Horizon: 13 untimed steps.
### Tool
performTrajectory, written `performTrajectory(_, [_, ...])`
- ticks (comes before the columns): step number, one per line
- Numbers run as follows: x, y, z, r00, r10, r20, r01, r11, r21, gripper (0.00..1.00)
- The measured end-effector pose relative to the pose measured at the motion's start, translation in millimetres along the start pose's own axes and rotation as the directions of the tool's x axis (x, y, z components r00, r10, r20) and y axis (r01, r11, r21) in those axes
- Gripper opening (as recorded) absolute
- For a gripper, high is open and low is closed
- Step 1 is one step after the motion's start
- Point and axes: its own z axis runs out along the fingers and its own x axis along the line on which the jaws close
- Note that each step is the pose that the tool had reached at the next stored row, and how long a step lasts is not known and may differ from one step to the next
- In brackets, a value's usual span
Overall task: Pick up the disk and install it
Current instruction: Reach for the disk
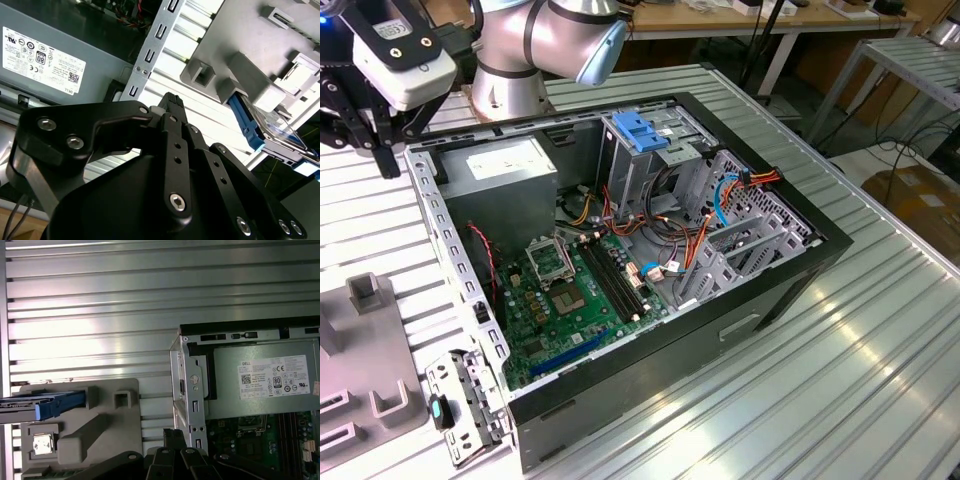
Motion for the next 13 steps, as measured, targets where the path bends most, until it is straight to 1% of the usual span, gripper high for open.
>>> performTrajectory(8, [2.8, -0.2, 0.0, 1.0, 0.0, 0.0, 0.0, 1.0, 0.0, 0.11])
performTrajectory(13, [9.0, -0.8, -0.1, 1.0, 0.0, 0.0, 0.0, 1.0, 0.0, 0.11])
